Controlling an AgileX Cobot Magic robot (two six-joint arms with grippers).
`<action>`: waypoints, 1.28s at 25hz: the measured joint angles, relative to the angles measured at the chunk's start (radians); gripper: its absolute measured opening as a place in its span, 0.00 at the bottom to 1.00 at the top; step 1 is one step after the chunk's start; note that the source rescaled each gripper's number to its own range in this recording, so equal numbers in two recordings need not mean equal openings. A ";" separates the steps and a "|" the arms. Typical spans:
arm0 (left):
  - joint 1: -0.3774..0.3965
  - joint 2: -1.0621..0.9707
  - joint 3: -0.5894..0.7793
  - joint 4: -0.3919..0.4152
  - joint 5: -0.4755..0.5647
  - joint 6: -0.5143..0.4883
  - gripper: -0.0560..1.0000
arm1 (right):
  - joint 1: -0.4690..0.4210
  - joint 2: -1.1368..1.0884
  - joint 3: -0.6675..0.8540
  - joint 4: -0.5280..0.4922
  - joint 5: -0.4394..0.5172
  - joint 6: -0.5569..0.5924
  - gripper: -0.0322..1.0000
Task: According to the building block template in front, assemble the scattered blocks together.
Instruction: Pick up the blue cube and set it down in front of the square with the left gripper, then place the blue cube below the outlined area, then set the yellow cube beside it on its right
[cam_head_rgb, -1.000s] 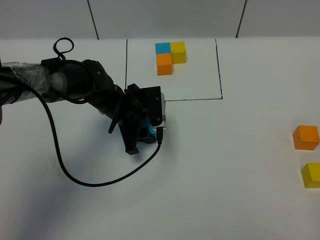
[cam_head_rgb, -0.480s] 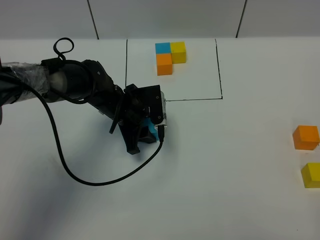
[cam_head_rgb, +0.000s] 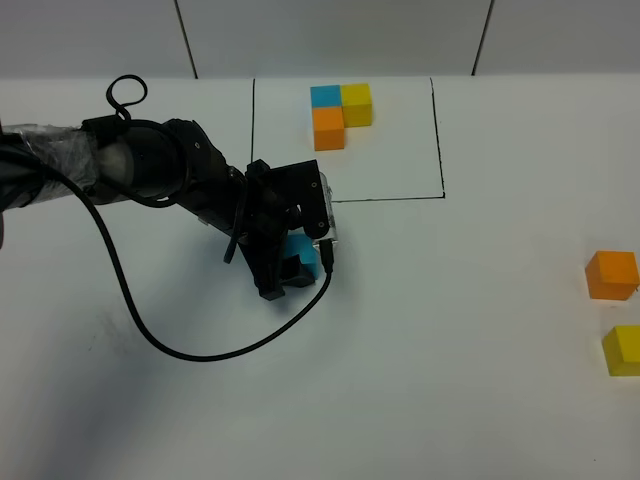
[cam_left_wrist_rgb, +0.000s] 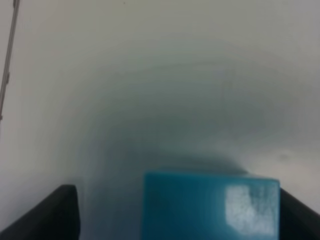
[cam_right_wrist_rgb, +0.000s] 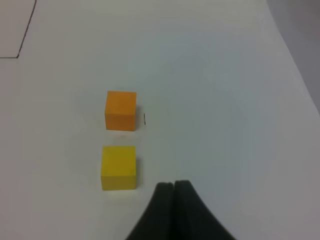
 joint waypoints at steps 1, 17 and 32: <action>0.000 -0.002 0.000 0.000 0.000 0.000 0.86 | 0.000 0.000 0.000 0.000 0.000 0.000 0.03; -0.024 -0.150 0.001 0.028 0.028 -0.027 0.84 | 0.000 0.000 0.000 0.000 0.000 0.000 0.03; -0.030 -0.216 0.001 0.076 0.131 -0.396 0.06 | 0.000 0.000 0.000 0.001 0.000 0.000 0.03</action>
